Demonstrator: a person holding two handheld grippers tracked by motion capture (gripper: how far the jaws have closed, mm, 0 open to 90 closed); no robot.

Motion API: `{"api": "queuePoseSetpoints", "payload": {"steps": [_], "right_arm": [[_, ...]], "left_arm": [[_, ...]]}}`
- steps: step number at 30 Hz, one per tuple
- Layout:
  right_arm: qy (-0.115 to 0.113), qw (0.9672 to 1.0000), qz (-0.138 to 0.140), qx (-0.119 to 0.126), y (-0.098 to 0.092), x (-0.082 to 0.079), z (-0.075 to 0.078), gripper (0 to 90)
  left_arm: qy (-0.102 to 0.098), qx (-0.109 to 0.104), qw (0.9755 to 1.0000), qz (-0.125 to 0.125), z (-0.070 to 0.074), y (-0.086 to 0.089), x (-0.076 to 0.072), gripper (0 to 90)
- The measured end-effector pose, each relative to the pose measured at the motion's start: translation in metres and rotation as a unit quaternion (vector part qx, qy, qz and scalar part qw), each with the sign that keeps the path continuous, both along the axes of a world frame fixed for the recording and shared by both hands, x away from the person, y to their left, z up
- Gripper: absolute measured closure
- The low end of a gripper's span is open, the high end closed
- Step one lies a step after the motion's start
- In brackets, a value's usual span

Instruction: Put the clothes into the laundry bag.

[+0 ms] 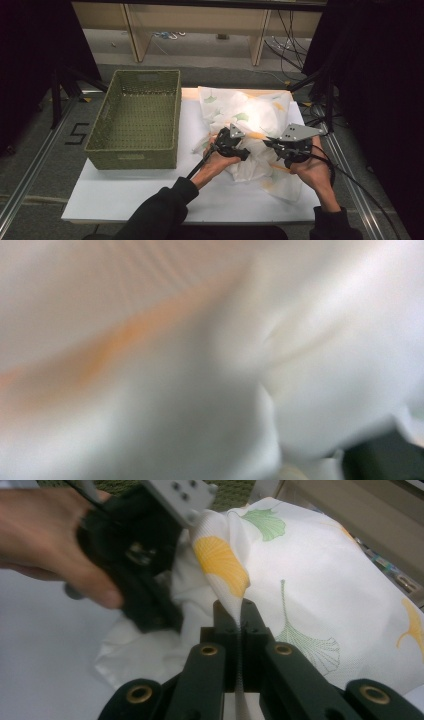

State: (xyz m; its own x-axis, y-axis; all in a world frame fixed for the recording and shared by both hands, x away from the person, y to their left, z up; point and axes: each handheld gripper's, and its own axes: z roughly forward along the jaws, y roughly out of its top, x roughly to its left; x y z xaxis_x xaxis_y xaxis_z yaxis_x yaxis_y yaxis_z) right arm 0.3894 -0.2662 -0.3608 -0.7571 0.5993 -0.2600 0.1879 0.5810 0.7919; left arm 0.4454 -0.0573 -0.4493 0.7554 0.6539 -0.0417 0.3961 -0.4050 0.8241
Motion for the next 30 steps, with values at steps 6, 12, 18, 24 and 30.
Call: {"api": "queuePoseSetpoints", "payload": {"steps": [6,12,18,24,30], "right_arm": [[-0.005,1.0000,-0.003,0.000,0.000,-0.002,0.002,89.7],[-0.001,1.0000,0.002,-0.001,0.002,-0.002,0.001,89.7],[0.004,1.0000,0.005,-0.006,0.003,-0.001,-0.003,89.7],[0.011,0.9999,0.007,-0.010,0.002,-0.002,-0.005,89.8],[0.004,0.9999,0.010,-0.009,0.000,-0.008,0.000,89.8]], "left_arm": [[-0.001,0.080,0.9955,-0.050,0.011,0.028,-0.039,16.0],[0.018,0.096,0.9947,-0.029,-0.013,0.039,-0.036,15.7],[0.011,0.099,0.9934,-0.057,-0.026,0.013,-0.019,54.9],[-0.006,0.039,0.9982,-0.045,-0.014,-0.001,-0.014,81.8],[-0.034,-0.002,0.9994,-0.011,0.008,-0.009,0.000,82.8]]}}
